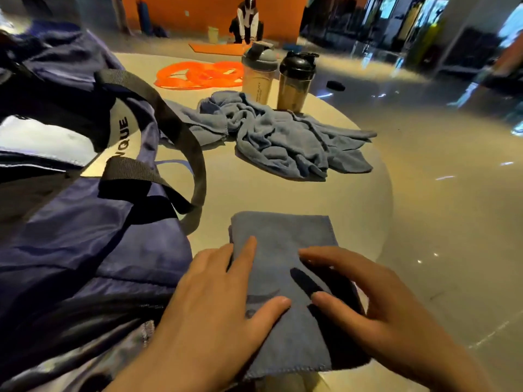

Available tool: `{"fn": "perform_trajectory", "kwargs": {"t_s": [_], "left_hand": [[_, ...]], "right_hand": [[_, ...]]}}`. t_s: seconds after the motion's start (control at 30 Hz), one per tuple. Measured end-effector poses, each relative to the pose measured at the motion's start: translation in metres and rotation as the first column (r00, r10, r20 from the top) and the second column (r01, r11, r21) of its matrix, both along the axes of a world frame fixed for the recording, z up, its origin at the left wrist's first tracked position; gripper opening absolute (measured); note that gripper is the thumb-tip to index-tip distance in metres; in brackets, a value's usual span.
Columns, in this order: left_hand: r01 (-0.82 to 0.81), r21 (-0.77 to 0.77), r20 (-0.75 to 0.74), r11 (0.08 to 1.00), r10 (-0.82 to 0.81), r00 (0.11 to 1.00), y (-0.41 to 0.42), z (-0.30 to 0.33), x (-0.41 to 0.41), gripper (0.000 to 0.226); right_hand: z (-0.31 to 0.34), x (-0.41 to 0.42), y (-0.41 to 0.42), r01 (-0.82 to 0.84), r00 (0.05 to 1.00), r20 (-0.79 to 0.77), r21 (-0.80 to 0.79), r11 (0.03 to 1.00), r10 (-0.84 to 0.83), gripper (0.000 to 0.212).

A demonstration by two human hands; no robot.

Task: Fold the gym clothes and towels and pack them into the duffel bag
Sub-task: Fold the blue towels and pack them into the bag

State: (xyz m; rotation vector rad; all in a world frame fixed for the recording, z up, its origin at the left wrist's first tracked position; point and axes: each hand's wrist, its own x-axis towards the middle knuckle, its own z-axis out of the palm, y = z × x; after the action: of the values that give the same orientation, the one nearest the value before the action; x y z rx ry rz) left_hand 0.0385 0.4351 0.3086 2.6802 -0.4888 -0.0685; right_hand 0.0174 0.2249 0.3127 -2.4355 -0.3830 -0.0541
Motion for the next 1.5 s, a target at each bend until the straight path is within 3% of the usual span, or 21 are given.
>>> {"fn": "perform_trajectory", "kwargs": {"t_s": [0.17, 0.3, 0.37, 0.43, 0.53, 0.6, 0.73, 0.83, 0.93, 1.0, 1.1, 1.27, 1.33, 1.5], "left_hand": [[-0.109, -0.289, -0.106, 0.951, 0.081, 0.991, 0.006, 0.004, 0.019, 0.065], [-0.271, -0.582, -0.34, 0.766, 0.074, 0.938, 0.015, 0.002, 0.026, 0.045], [-0.284, -0.692, -0.359, 0.664, 0.024, 0.933, 0.017, 0.004, 0.023, 0.056], [-0.232, -0.739, -0.337, 0.632, -0.049, 0.94, 0.016, 0.006, 0.018, 0.078], [-0.154, -0.699, -0.27, 0.698, -0.058, 0.961, 0.018, 0.011, 0.019, 0.091], [-0.17, -0.682, -0.18, 0.711, 0.063, 0.982, 0.028, 0.017, 0.026, 0.087], [-0.107, -0.486, 0.167, 0.867, 0.213, 0.963, 0.037, 0.028, 0.028, 0.077], [0.069, -0.276, 0.361, 0.959, 0.037, 0.932, 0.022, 0.023, 0.012, 0.07], [0.272, -0.127, 0.472, 0.954, -0.183, 0.863, 0.016, 0.004, -0.002, 0.052], [0.329, -0.038, 0.505, 0.943, -0.266, 0.821, 0.013, -0.005, -0.006, 0.038], [0.368, 0.021, 0.446, 0.93, -0.338, 0.829, 0.01, -0.011, -0.012, 0.04], [0.303, -0.149, 0.282, 0.941, -0.253, 0.925, 0.01, 0.003, -0.005, 0.047], [0.335, 0.002, 0.226, 0.942, -0.327, 0.918, 0.01, 0.002, 0.005, 0.048], [0.404, -0.064, 0.313, 0.913, -0.366, 0.877, 0.044, -0.022, -0.021, 0.051]], "right_hand": [[-0.006, 0.028, -0.009, -0.097, 0.995, -0.032, -0.152, 0.984, 0.093, 0.055], [-0.018, 0.047, 0.001, -0.114, 0.993, -0.008, -0.192, 0.975, 0.114, 0.063], [-0.024, 0.048, 0.008, -0.077, 0.997, 0.02, -0.14, 0.987, 0.08, 0.061], [-0.027, 0.047, 0.016, -0.013, 0.997, 0.069, -0.061, 0.998, 0.017, 0.055], [-0.027, 0.041, 0.031, 0.065, 0.992, 0.106, 0.079, 0.995, -0.073, 0.045], [-0.023, 0.035, 0.038, 0.037, 0.993, 0.103, 0.135, 0.99, -0.051, 0.047], [-0.013, 0.031, 0.041, -0.03, 0.999, 0.05, 0.181, 0.983, 0.021, 0.067], [-0.009, 0.039, 0.042, -0.03, 0.995, 0.093, 0.122, 0.992, 0.019, 0.069], [-0.004, 0.045, 0.031, -0.054, 0.998, 0.02, 0.125, 0.991, 0.052, 0.072], [0.0, 0.049, 0.021, -0.11, 0.993, -0.039, 0.09, 0.99, 0.114, 0.073], [0.005, 0.057, 0.013, -0.171, 0.979, -0.095, 0.082, 0.982, 0.179, 0.076], [-0.003, 0.062, 0.012, -0.065, 0.995, -0.059, 0.148, 0.987, 0.074, 0.046], [-0.007, 0.056, 0.014, 0.003, 0.998, -0.059, 0.116, 0.993, 0.004, 0.038], [-0.019, 0.038, 0.022, 0.032, 0.999, -0.032, -0.115, 0.993, -0.036, 0.079]]}}
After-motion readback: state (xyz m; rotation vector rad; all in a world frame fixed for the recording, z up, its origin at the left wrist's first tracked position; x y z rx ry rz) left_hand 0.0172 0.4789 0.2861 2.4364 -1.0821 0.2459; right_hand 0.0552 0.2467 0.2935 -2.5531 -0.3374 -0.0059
